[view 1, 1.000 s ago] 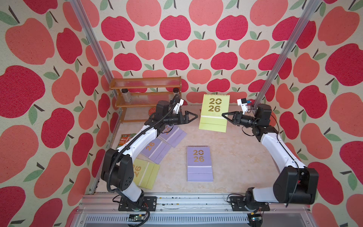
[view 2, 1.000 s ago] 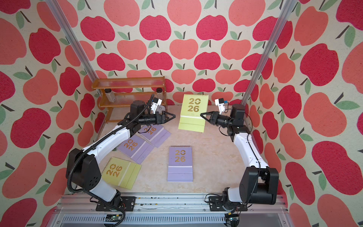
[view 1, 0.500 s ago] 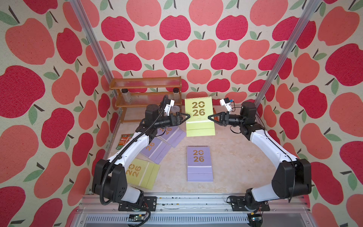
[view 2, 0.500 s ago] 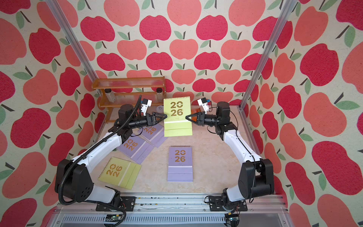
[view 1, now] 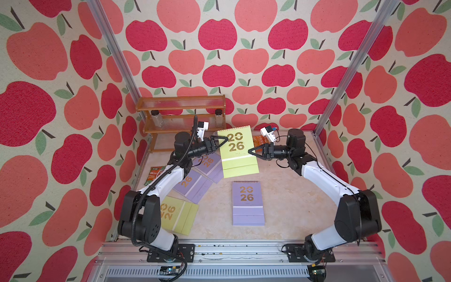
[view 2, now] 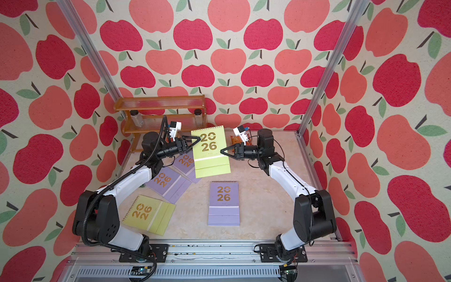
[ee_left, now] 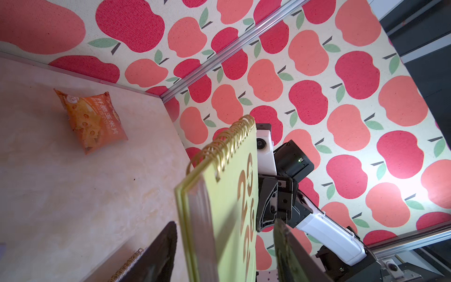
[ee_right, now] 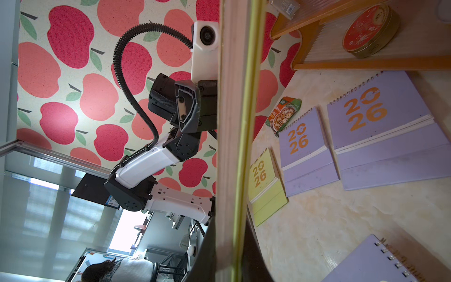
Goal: Stack the calendars
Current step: Place the calendar at the calendar.
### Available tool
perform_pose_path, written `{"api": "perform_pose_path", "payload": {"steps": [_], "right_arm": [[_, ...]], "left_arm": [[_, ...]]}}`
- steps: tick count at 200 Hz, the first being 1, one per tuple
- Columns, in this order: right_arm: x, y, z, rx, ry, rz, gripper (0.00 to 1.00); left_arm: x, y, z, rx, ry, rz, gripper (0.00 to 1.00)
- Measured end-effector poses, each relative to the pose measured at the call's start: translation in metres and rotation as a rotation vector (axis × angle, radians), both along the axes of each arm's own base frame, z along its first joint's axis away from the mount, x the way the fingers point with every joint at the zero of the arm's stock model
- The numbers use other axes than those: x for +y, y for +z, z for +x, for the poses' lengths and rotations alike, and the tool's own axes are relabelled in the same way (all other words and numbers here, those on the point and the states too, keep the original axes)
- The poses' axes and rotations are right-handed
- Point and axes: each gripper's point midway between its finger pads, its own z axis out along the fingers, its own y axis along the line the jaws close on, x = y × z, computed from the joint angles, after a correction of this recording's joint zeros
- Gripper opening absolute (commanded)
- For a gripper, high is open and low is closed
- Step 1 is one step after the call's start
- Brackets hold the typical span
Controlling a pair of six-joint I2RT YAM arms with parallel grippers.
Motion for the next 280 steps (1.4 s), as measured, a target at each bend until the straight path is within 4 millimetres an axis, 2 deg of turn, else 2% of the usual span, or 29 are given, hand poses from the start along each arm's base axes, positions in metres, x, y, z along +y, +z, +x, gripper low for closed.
{"api": "perform_pose_path", "payload": {"steps": [11, 20, 34, 43, 51, 62, 69, 80, 99, 123, 142, 165, 210, 243, 262, 280], "right_arm": [[0.000, -0.001, 0.001, -0.001, 0.000, 0.001, 0.00], [0.001, -0.002, 0.002, -0.001, 0.001, 0.001, 0.00], [0.001, -0.005, 0.004, 0.003, 0.002, -0.001, 0.00], [0.001, -0.007, 0.004, 0.006, 0.006, -0.001, 0.08], [0.002, -0.007, 0.004, 0.006, 0.010, 0.000, 0.19], [0.002, -0.007, 0.004, 0.006, 0.013, 0.001, 0.44], [0.002, -0.006, 0.002, -0.002, 0.023, 0.005, 0.53], [0.000, -0.003, 0.000, -0.031, 0.040, 0.015, 0.59], [-0.012, 0.000, -0.001, -0.089, 0.047, 0.015, 0.64], [-0.038, 0.003, 0.000, -0.190, 0.001, -0.027, 0.65], [-0.047, 0.011, -0.007, -0.274, -0.002, -0.041, 0.65], [-0.046, 0.009, -0.015, -0.309, 0.014, -0.033, 0.65], [-0.041, -0.036, -0.009, -0.198, 0.009, -0.054, 0.65], [-0.031, -0.033, -0.012, -0.216, 0.026, -0.033, 0.65], [-0.025, -0.028, -0.015, -0.238, 0.041, -0.015, 0.60], [-0.020, -0.026, -0.017, -0.249, 0.051, -0.002, 0.43]], "left_arm": [[0.000, -0.001, 0.000, 0.011, -0.003, -0.012, 0.17], [0.000, -0.002, 0.000, 0.013, -0.004, -0.018, 0.00], [0.000, 0.000, -0.001, 0.020, -0.014, -0.032, 0.00], [0.000, 0.000, -0.001, 0.019, -0.017, -0.035, 0.00], [0.000, 0.000, -0.001, 0.019, -0.018, -0.037, 0.00], [0.000, -0.001, -0.002, 0.018, -0.026, -0.038, 0.00], [-0.001, -0.001, -0.003, 0.012, -0.033, -0.034, 0.00], [-0.002, -0.003, -0.006, 0.008, -0.052, -0.025, 0.00], [-0.004, -0.008, -0.012, 0.003, -0.090, 0.000, 0.00], [-0.006, -0.016, -0.019, 0.000, -0.131, 0.032, 0.00], [-0.007, -0.018, -0.022, -0.002, -0.141, 0.046, 0.00], [-0.011, -0.017, -0.025, -0.010, -0.152, 0.046, 0.00], [-0.025, -0.011, -0.035, -0.033, -0.189, 0.033, 0.00], [-0.031, -0.011, -0.039, -0.031, -0.205, 0.030, 0.00], [-0.033, -0.014, -0.037, -0.030, -0.205, 0.029, 0.00], [-0.034, -0.019, -0.033, -0.014, -0.204, 0.028, 0.00]]}}
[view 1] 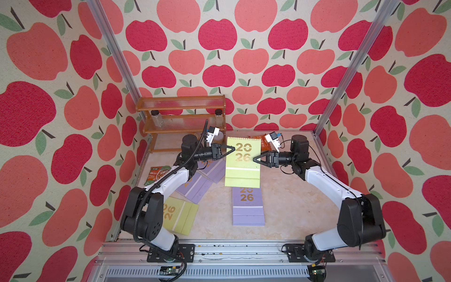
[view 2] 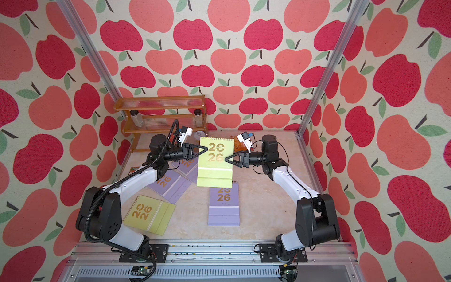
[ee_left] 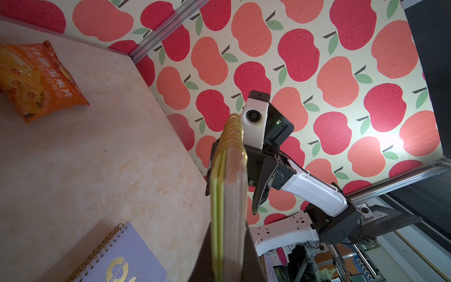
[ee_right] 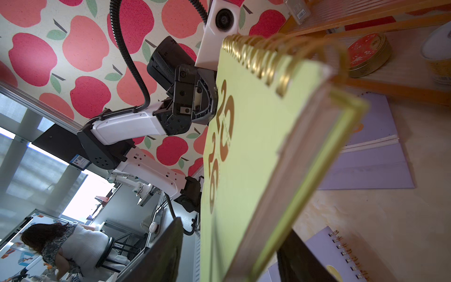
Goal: Stack the calendars
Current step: Place the calendar at the calendar.
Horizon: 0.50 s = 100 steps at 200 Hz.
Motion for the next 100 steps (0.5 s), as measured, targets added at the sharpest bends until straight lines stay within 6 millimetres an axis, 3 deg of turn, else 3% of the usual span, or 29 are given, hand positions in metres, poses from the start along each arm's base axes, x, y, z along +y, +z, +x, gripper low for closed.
{"api": "perform_pose_path", "payload": {"steps": [18, 30, 35, 56, 79, 100], "right_arm": [[0.001, -0.002, 0.000, 0.013, -0.005, 0.007, 0.12], [0.001, -0.007, 0.001, 0.050, -0.009, 0.010, 0.00], [0.001, -0.008, 0.000, 0.062, -0.008, 0.013, 0.00], [0.002, -0.007, -0.001, 0.073, -0.007, 0.023, 0.00], [0.004, -0.013, -0.004, 0.080, -0.003, 0.018, 0.00], [0.003, -0.022, -0.008, 0.130, -0.014, -0.020, 0.00]], "left_arm": [[-0.002, -0.004, 0.001, 0.018, -0.006, -0.002, 0.00], [-0.002, -0.001, 0.000, -0.008, -0.011, -0.005, 0.00], [-0.002, -0.001, 0.000, -0.010, -0.013, -0.005, 0.01], [-0.003, -0.003, -0.001, -0.022, -0.020, -0.002, 0.27], [-0.003, -0.003, 0.001, -0.007, -0.016, -0.004, 0.63], [-0.002, -0.007, 0.002, 0.015, -0.013, 0.003, 0.78]]}}
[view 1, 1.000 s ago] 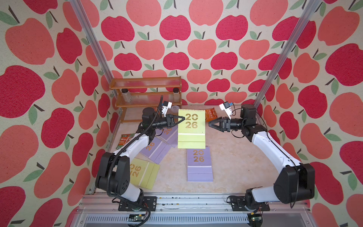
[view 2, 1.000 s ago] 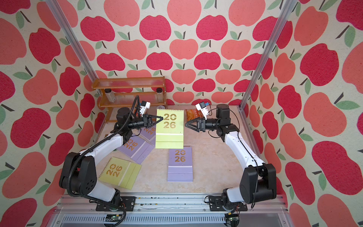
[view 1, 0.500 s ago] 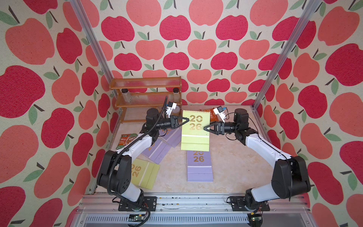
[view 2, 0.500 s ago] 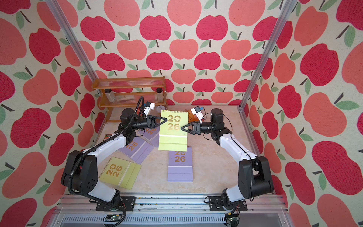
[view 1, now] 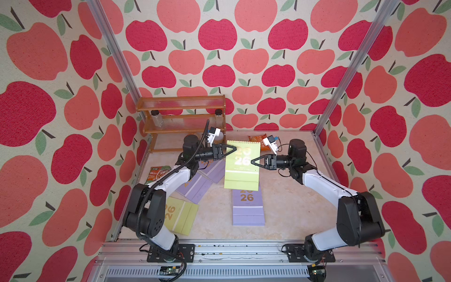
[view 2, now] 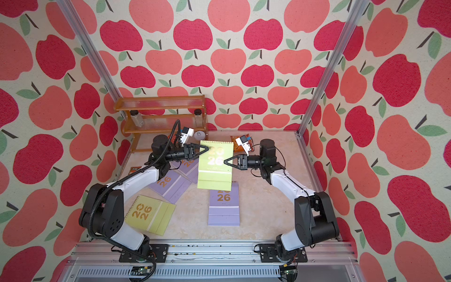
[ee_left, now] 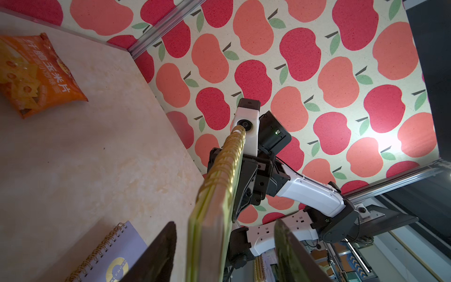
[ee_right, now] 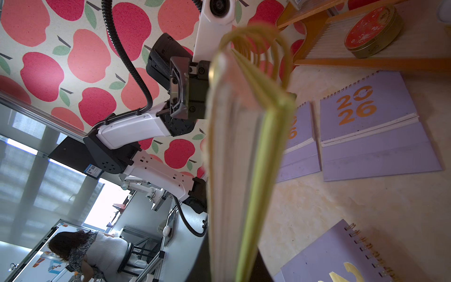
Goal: Stack the calendars
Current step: Place the calendar at the calendar.
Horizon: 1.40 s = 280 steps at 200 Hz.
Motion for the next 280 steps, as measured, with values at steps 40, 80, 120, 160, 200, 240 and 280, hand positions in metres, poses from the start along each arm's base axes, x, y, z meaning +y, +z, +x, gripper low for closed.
{"api": "perform_pose_path", "payload": {"steps": [40, 80, 120, 160, 200, 240, 280], "right_arm": [[-0.010, -0.017, -0.012, 0.110, -0.025, -0.133, 0.00], [-0.022, -0.060, -0.037, 0.247, -0.010, -0.238, 0.00], [-0.030, -0.113, -0.056, 0.390, -0.008, -0.299, 0.00], [-0.031, -0.136, -0.058, 0.427, -0.017, -0.306, 0.00], [-0.031, -0.150, -0.058, 0.438, -0.031, -0.294, 0.00], [-0.031, -0.160, -0.060, 0.456, -0.040, -0.293, 0.00], [-0.031, -0.166, -0.060, 0.463, -0.046, -0.292, 0.03]], "left_arm": [[0.017, -0.005, 0.014, 0.014, 0.045, 0.057, 0.81], [0.033, -0.010, 0.017, 0.024, 0.076, 0.097, 0.82], [0.033, -0.013, 0.016, 0.033, 0.074, 0.107, 0.83], [0.033, -0.015, 0.016, 0.037, 0.074, 0.108, 0.83], [0.033, -0.017, 0.016, 0.042, 0.074, 0.109, 0.83], [0.032, -0.022, 0.017, 0.054, 0.070, 0.113, 0.83], [0.029, -0.024, 0.016, 0.059, 0.064, 0.115, 0.83]]}}
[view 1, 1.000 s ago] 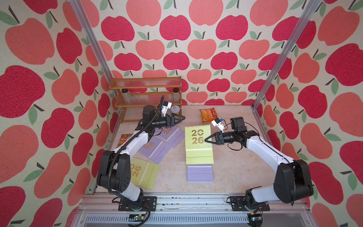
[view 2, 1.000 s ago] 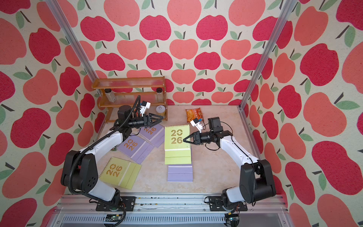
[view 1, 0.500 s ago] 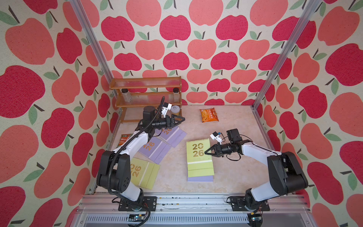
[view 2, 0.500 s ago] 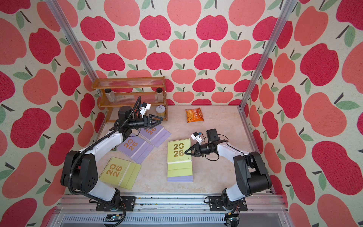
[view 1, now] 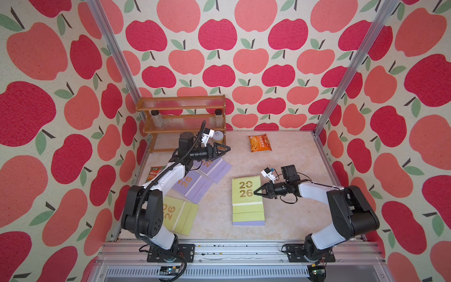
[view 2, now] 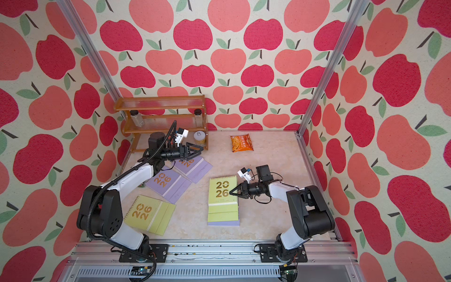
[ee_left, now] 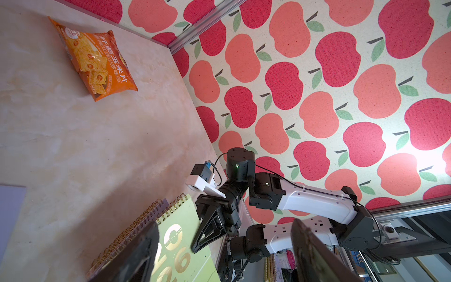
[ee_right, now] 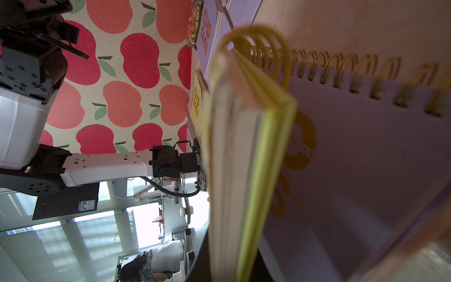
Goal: Stack the calendars
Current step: Place the calendar at the calendar.
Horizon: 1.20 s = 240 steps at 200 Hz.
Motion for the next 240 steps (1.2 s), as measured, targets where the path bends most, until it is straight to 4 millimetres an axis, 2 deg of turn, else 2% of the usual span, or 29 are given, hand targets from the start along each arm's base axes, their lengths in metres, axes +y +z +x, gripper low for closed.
{"api": "perform_pose_path", "payload": {"steps": [74, 115, 174, 193, 223, 240], "right_arm": [[-0.003, -0.008, 0.000, 0.006, -0.008, -0.047, 0.33], [-0.005, -0.014, 0.001, 0.008, -0.021, -0.086, 0.38], [-0.015, -0.019, 0.010, -0.012, -0.056, -0.204, 0.59], [-0.019, -0.016, 0.016, -0.048, -0.077, -0.268, 0.62], [-0.036, -0.015, 0.025, -0.115, -0.129, -0.405, 0.65], [-0.046, -0.011, 0.031, -0.160, -0.159, -0.475, 0.65]], "left_arm": [[-0.002, -0.004, 0.000, 0.018, -0.002, 0.006, 0.83], [-0.001, -0.006, -0.001, 0.026, -0.002, 0.008, 0.83], [-0.001, -0.007, -0.001, 0.023, -0.003, 0.013, 0.84], [-0.001, -0.011, -0.002, 0.030, -0.003, 0.026, 0.84], [0.004, -0.021, -0.002, 0.049, 0.012, 0.057, 0.94], [0.014, -0.032, 0.000, 0.080, 0.049, 0.103, 0.98]]}}
